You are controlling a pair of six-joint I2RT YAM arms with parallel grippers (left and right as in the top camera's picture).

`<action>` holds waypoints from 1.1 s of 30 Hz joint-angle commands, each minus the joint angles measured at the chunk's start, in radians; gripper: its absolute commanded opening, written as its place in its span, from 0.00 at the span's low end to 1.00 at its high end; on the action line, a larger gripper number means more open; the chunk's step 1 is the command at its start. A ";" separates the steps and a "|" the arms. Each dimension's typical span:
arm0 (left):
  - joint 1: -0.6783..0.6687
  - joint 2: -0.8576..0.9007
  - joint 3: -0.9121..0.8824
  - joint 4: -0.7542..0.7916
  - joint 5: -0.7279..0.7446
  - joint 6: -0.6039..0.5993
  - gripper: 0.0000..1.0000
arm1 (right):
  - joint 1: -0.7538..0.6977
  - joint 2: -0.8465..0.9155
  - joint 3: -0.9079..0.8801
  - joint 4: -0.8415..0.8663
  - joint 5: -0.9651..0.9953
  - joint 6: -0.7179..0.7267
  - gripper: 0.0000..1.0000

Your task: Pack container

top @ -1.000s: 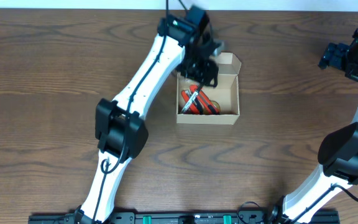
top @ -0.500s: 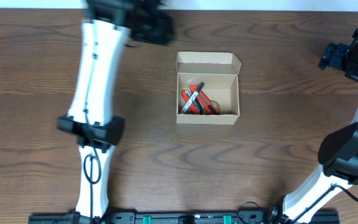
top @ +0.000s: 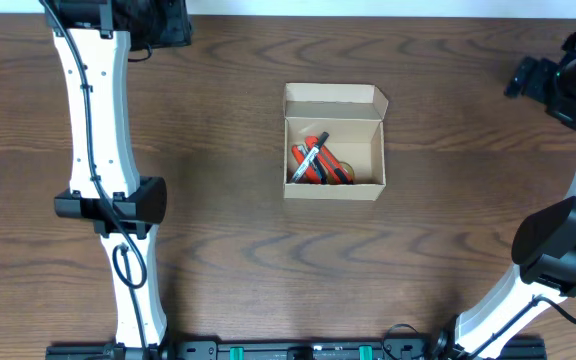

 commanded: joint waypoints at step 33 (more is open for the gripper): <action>0.029 0.151 -0.586 0.273 0.436 -0.103 0.06 | 0.217 0.405 -0.033 0.258 -0.593 0.297 0.02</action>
